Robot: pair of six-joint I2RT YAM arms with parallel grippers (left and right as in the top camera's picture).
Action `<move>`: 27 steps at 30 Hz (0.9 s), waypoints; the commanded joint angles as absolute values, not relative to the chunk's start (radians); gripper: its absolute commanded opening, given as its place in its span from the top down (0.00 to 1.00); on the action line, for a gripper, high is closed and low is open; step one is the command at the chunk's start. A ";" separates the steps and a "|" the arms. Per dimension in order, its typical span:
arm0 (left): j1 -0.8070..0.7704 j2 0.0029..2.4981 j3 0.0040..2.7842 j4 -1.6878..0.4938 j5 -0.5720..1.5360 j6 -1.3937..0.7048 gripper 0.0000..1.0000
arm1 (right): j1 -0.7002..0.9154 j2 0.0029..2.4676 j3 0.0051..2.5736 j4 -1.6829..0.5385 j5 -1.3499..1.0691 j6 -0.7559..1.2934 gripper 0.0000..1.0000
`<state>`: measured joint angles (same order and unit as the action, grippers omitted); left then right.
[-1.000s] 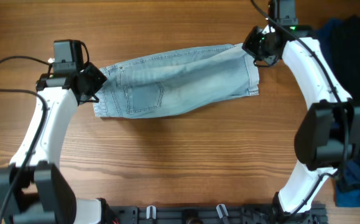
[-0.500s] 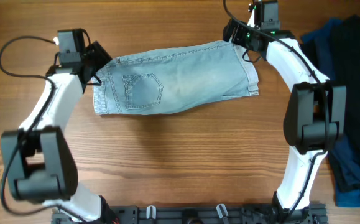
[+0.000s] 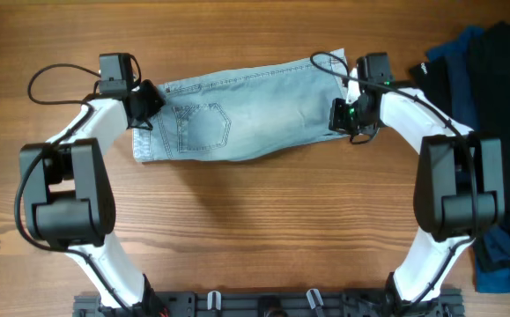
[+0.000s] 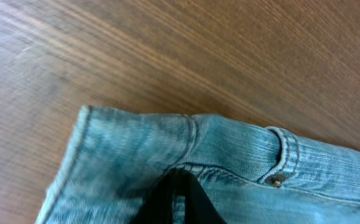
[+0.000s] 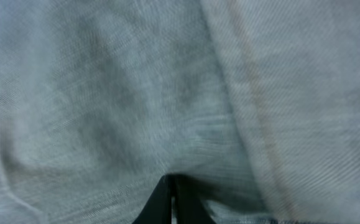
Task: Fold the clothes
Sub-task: 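Lay the folded edge down and press it flat with both grippers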
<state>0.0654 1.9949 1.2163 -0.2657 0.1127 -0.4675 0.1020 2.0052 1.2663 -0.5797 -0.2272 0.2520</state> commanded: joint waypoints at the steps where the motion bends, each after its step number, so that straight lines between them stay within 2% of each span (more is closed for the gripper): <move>1: 0.067 2.039 1.208 -0.217 0.070 -0.447 0.96 | 0.110 2.023 1.194 -0.616 -0.118 0.352 0.96; 3: 0.067 2.021 1.216 -0.175 0.083 -0.408 0.96 | 0.110 2.015 1.193 -0.665 -0.120 0.396 0.96; 8: 0.067 1.802 1.264 -0.219 0.086 -0.374 0.96 | 0.110 1.785 1.303 -0.783 -0.172 0.287 0.96; 10: 0.067 1.692 1.264 -0.352 0.085 -0.374 0.96 | 0.110 1.697 1.303 -0.763 -0.125 0.288 0.96; 12: 0.068 1.647 1.264 -0.537 0.073 -0.378 0.96 | 0.110 1.711 1.301 -0.704 -0.100 0.284 0.96; 15: 0.070 1.702 1.261 -0.753 0.002 -0.480 0.93 | 0.110 1.815 1.300 -0.584 -0.100 0.239 0.96; 19: 0.069 1.809 1.260 -0.823 0.030 -0.479 0.92 | 0.110 1.975 1.300 -0.499 -0.100 0.236 0.96; 23: 0.070 1.946 1.255 -0.795 0.024 -0.479 0.96 | 0.110 2.072 1.300 -0.627 -0.092 0.324 0.96; 25: 0.069 2.000 1.255 -0.746 0.012 -0.479 0.96 | 0.112 2.066 1.300 -0.766 -0.027 0.429 0.96; 27: 0.069 2.014 1.255 -0.713 -0.053 -0.479 0.96 | 0.114 2.066 1.299 -0.880 -0.017 0.445 0.96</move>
